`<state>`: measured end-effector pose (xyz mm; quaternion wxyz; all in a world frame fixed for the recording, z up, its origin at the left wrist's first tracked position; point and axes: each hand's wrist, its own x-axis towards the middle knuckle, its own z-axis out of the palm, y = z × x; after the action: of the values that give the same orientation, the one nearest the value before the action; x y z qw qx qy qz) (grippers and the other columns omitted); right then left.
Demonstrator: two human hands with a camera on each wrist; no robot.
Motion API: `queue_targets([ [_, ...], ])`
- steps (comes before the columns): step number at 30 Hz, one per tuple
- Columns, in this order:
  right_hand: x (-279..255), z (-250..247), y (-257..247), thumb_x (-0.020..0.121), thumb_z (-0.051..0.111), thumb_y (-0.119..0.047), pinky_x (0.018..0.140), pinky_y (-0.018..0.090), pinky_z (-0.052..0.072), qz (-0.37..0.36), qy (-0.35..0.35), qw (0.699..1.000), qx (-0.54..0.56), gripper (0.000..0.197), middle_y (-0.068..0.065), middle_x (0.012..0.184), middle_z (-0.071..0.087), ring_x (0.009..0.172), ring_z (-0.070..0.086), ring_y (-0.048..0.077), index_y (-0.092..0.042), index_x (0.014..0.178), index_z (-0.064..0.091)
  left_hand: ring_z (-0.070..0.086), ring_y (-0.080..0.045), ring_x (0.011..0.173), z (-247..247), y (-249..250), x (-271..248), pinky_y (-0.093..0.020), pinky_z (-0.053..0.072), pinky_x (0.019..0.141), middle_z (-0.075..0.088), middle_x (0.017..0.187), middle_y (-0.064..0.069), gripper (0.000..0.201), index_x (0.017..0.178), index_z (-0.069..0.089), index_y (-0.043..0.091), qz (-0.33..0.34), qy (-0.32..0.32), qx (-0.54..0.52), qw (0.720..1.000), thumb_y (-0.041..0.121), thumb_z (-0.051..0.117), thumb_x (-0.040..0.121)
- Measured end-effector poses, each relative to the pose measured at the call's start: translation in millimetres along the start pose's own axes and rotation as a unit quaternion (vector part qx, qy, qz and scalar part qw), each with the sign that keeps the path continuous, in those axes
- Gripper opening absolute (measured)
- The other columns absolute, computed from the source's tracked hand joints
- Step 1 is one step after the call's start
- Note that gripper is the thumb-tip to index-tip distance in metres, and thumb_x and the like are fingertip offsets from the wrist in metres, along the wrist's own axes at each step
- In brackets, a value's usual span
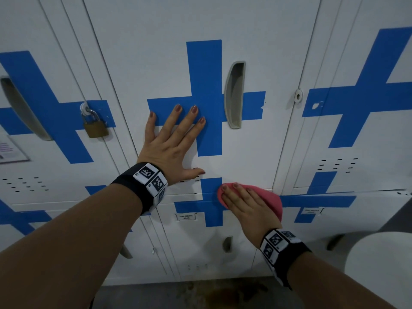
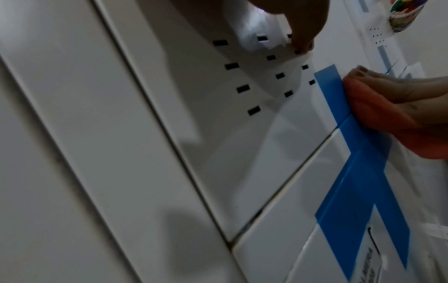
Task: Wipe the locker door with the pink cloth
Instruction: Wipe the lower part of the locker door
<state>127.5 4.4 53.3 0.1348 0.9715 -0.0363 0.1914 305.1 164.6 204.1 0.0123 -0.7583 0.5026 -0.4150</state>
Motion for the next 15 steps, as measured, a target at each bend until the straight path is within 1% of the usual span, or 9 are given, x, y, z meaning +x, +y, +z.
queue_targets([
  [2, -3.3, 0.8, 7.0, 0.061, 0.059, 0.001, 0.11, 0.046, 0.025, -0.005, -0.001, 1.0, -0.012, 0.089, 0.004, 0.149, 0.03, 0.136, 0.027, 0.023, -0.014, 0.144, 0.029, -0.021, -0.023, 0.142, -0.1, -0.2, 0.0, -0.055, -0.013, 0.11, -0.022, 0.155, 0.003, 0.122, 0.149, -0.012, 0.023, 0.001, -0.001, 0.0, 1.0, 0.083, 0.051, 0.063],
  [4, -8.8, 5.4, 14.9, 0.064, 0.054, 0.001, 0.113, 0.046, 0.022, -0.008, -0.005, 1.0, -0.027, 0.091, 0.004, 0.152, 0.025, 0.138, 0.024, 0.024, -0.015, 0.147, 0.017, -0.021, -0.023, 0.142, -0.2, -0.3, -0.3, -0.055, -0.014, 0.11, -0.022, 0.155, 0.003, 0.122, 0.149, -0.012, 0.023, 0.001, -0.002, 0.004, 1.0, 0.083, 0.051, 0.063],
  [7, -21.4, 10.7, 28.5, 0.066, 0.049, 0.0, 0.112, 0.044, 0.011, 0.002, -0.027, 0.999, -0.039, 0.099, 0.002, 0.157, 0.006, 0.142, 0.012, 0.025, -0.017, 0.15, -0.001, -0.022, -0.022, 0.142, -0.4, -0.1, -0.1, -0.055, -0.013, 0.11, -0.025, 0.154, 0.003, 0.122, 0.148, -0.013, 0.023, 0.001, -0.001, 0.003, 1.0, 0.083, 0.051, 0.063],
  [9, -30.3, 10.4, 37.4, 0.063, 0.052, -0.001, 0.112, 0.043, 0.003, 0.014, -0.031, 0.998, -0.051, 0.102, 0.002, 0.156, 0.0, 0.142, 0.007, 0.026, -0.017, 0.149, 0.0, -0.022, -0.022, 0.142, -0.7, -0.2, 0.3, -0.056, -0.013, 0.11, -0.024, 0.154, 0.004, 0.122, 0.148, -0.013, 0.024, 0.001, -0.001, 0.0, 1.0, 0.083, 0.051, 0.063],
  [12, -45.0, 9.2, 50.6, 0.055, 0.066, 0.0, 0.111, 0.041, -0.002, 0.047, -0.036, 0.996, -0.064, 0.113, 0.002, 0.157, -0.003, 0.141, 0.01, 0.028, -0.017, 0.149, 0.005, -0.022, -0.023, 0.142, -0.9, 0.2, 0.4, -0.055, -0.013, 0.11, -0.016, 0.156, 0.001, 0.123, 0.148, -0.013, 0.023, 0.001, -0.003, 0.002, 1.0, 0.082, 0.053, 0.063],
  [13, -49.4, 8.4, 54.6, 0.051, 0.07, 0.001, 0.111, 0.041, -0.003, 0.063, -0.04, 0.995, -0.064, 0.12, 0.002, 0.157, -0.006, 0.142, 0.006, 0.029, -0.018, 0.149, 0.004, -0.022, -0.023, 0.142, -1.0, 0.3, 0.4, -0.055, -0.013, 0.11, -0.018, 0.156, 0.001, 0.123, 0.148, -0.014, 0.024, 0.0, -0.004, 0.002, 1.0, 0.082, 0.053, 0.063],
  [15, -56.2, 9.1, 58.4, 0.044, 0.074, 0.005, 0.112, 0.038, -0.005, 0.095, -0.032, 0.993, -0.069, 0.13, 0.001, 0.157, -0.011, 0.144, -0.005, 0.025, -0.017, 0.15, 0.002, -0.022, -0.023, 0.142, -1.1, 0.3, 0.4, -0.055, -0.014, 0.11, -0.024, 0.155, 0.003, 0.123, 0.148, -0.014, 0.024, 0.0, -0.005, 0.0, 1.0, 0.082, 0.052, 0.063],
])
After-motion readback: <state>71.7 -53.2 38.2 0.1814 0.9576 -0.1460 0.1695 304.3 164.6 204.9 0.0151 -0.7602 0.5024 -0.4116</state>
